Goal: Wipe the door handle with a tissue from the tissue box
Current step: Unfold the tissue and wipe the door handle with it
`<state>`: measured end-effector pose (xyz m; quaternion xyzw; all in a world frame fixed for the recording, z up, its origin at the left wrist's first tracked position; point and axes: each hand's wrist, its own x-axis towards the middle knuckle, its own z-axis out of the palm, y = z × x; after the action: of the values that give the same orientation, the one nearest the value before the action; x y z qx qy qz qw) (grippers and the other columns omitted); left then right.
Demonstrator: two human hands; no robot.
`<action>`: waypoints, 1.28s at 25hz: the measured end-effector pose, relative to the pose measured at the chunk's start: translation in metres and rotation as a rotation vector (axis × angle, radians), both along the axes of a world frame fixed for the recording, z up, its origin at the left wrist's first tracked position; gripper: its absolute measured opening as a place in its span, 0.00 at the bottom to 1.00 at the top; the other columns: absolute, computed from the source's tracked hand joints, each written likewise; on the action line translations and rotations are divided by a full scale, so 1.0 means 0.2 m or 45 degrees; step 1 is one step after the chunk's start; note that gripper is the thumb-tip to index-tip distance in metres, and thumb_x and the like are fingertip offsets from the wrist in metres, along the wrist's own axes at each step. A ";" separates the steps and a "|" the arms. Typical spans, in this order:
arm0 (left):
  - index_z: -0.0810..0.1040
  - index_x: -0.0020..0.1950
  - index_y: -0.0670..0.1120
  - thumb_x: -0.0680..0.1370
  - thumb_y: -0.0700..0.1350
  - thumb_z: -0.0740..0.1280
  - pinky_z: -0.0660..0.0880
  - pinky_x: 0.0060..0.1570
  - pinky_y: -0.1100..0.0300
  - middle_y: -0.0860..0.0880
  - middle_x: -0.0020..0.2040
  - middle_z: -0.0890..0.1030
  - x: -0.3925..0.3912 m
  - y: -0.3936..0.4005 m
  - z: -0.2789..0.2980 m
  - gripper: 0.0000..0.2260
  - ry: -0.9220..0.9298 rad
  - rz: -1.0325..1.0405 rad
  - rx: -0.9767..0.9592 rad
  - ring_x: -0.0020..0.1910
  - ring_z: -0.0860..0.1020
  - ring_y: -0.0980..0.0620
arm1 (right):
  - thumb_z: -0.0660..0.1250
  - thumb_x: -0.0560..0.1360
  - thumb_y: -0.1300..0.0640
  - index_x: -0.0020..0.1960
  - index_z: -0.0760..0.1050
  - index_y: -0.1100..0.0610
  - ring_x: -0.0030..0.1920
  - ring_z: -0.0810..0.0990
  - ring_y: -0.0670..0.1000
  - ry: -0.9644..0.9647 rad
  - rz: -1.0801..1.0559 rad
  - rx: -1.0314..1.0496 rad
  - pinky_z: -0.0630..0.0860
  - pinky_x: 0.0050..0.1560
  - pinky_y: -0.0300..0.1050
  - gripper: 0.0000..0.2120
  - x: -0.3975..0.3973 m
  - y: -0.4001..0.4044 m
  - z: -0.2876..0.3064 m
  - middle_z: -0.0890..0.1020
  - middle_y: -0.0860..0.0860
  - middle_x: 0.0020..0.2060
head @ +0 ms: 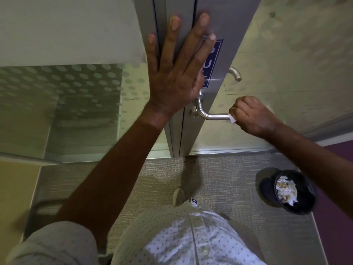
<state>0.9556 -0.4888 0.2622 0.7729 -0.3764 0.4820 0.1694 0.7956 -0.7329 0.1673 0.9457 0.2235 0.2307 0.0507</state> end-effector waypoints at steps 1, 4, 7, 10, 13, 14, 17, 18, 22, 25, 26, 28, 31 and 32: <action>0.65 0.77 0.53 0.81 0.49 0.68 0.34 0.79 0.43 0.53 0.79 0.49 0.00 0.00 0.00 0.26 -0.002 -0.002 -0.004 0.81 0.31 0.50 | 0.60 0.85 0.58 0.49 0.75 0.62 0.42 0.77 0.61 0.045 -0.009 -0.017 0.71 0.45 0.53 0.10 0.01 0.00 0.02 0.78 0.60 0.41; 0.65 0.78 0.53 0.81 0.49 0.68 0.35 0.80 0.43 0.55 0.81 0.43 0.00 0.00 -0.01 0.26 0.001 -0.005 -0.022 0.81 0.33 0.50 | 0.57 0.83 0.41 0.42 0.76 0.58 0.36 0.74 0.58 0.250 -0.097 -0.020 0.67 0.38 0.49 0.23 0.05 0.05 0.11 0.78 0.56 0.35; 0.65 0.78 0.53 0.81 0.49 0.68 0.37 0.80 0.42 0.56 0.82 0.41 0.00 0.00 0.00 0.26 0.004 -0.011 -0.030 0.82 0.34 0.49 | 0.47 0.85 0.41 0.32 0.75 0.56 0.29 0.74 0.58 0.378 -0.263 0.060 0.63 0.31 0.45 0.32 0.08 0.11 0.18 0.76 0.54 0.28; 0.66 0.77 0.53 0.81 0.48 0.69 0.38 0.80 0.42 0.54 0.80 0.48 -0.01 0.00 0.00 0.25 0.003 -0.017 -0.038 0.82 0.35 0.49 | 0.39 0.85 0.40 0.30 0.71 0.55 0.27 0.71 0.56 0.466 -0.359 0.108 0.61 0.32 0.44 0.36 0.08 0.13 0.19 0.72 0.52 0.26; 0.66 0.77 0.53 0.81 0.48 0.68 0.39 0.80 0.41 0.53 0.84 0.55 -0.01 0.00 -0.01 0.25 0.001 -0.017 -0.031 0.82 0.36 0.49 | 0.45 0.86 0.44 0.42 0.77 0.57 0.37 0.73 0.57 0.363 -0.211 0.250 0.67 0.37 0.48 0.28 0.03 0.09 0.12 0.77 0.54 0.36; 0.67 0.77 0.52 0.81 0.48 0.68 0.39 0.80 0.41 0.52 0.84 0.58 0.00 0.00 -0.01 0.25 -0.002 -0.017 -0.027 0.82 0.36 0.48 | 0.47 0.85 0.45 0.46 0.76 0.58 0.40 0.72 0.57 0.344 -0.151 0.279 0.67 0.41 0.50 0.24 0.01 0.07 0.09 0.78 0.55 0.40; 0.66 0.78 0.53 0.81 0.49 0.68 0.38 0.80 0.41 0.54 0.85 0.52 0.00 0.00 -0.01 0.25 -0.008 -0.007 -0.010 0.82 0.35 0.49 | 0.57 0.83 0.53 0.52 0.75 0.63 0.44 0.73 0.60 0.282 -0.033 0.259 0.71 0.47 0.55 0.14 -0.02 0.02 0.01 0.77 0.60 0.47; 0.65 0.78 0.53 0.81 0.49 0.68 0.37 0.80 0.41 0.54 0.85 0.48 0.00 0.00 -0.01 0.25 -0.010 -0.004 -0.007 0.82 0.34 0.49 | 0.58 0.83 0.53 0.52 0.74 0.63 0.44 0.74 0.61 0.269 -0.028 0.248 0.72 0.46 0.55 0.14 -0.02 0.02 0.01 0.77 0.61 0.47; 0.65 0.78 0.53 0.82 0.49 0.68 0.36 0.80 0.42 0.55 0.81 0.43 0.00 0.00 -0.01 0.25 -0.007 -0.005 -0.021 0.82 0.34 0.49 | 0.51 0.84 0.39 0.46 0.75 0.58 0.39 0.75 0.59 0.371 -0.128 0.144 0.71 0.37 0.50 0.26 0.03 0.04 0.11 0.77 0.56 0.40; 0.65 0.78 0.53 0.82 0.50 0.68 0.36 0.80 0.42 0.54 0.81 0.45 0.00 -0.01 -0.01 0.25 0.003 -0.015 -0.035 0.82 0.34 0.49 | 0.43 0.85 0.41 0.38 0.76 0.56 0.34 0.76 0.60 0.468 -0.257 0.165 0.72 0.32 0.49 0.32 0.06 0.09 0.18 0.77 0.54 0.33; 0.65 0.78 0.53 0.82 0.50 0.67 0.36 0.80 0.42 0.55 0.81 0.43 0.00 0.00 0.00 0.25 0.006 -0.012 -0.033 0.82 0.34 0.49 | 0.40 0.84 0.41 0.36 0.74 0.56 0.32 0.76 0.60 0.510 -0.326 0.192 0.71 0.33 0.49 0.34 0.06 0.11 0.20 0.77 0.54 0.32; 0.64 0.78 0.53 0.82 0.50 0.67 0.36 0.80 0.42 0.54 0.81 0.44 0.00 0.00 0.00 0.25 0.011 -0.004 -0.031 0.82 0.34 0.49 | 0.40 0.85 0.42 0.37 0.73 0.57 0.35 0.77 0.62 0.557 -0.471 0.293 0.70 0.36 0.49 0.32 0.05 0.13 0.20 0.78 0.55 0.33; 0.64 0.78 0.53 0.82 0.50 0.67 0.36 0.80 0.42 0.54 0.81 0.46 -0.01 0.00 0.00 0.25 0.019 0.003 -0.024 0.82 0.34 0.49 | 0.46 0.87 0.46 0.45 0.72 0.54 0.41 0.75 0.57 0.577 -0.583 0.590 0.66 0.42 0.47 0.22 0.00 0.19 0.19 0.75 0.51 0.41; 0.64 0.78 0.53 0.83 0.50 0.67 0.36 0.80 0.42 0.54 0.81 0.44 -0.01 0.00 0.00 0.25 0.021 0.004 -0.024 0.82 0.34 0.49 | 0.47 0.87 0.48 0.47 0.70 0.53 0.42 0.73 0.55 0.579 -0.628 0.700 0.64 0.42 0.46 0.18 -0.02 0.22 0.19 0.73 0.51 0.43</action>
<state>0.9543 -0.4889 0.2615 0.7760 -0.3692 0.4792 0.1789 0.7914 -0.6889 0.2050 0.9758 -0.0735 0.0485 -0.2000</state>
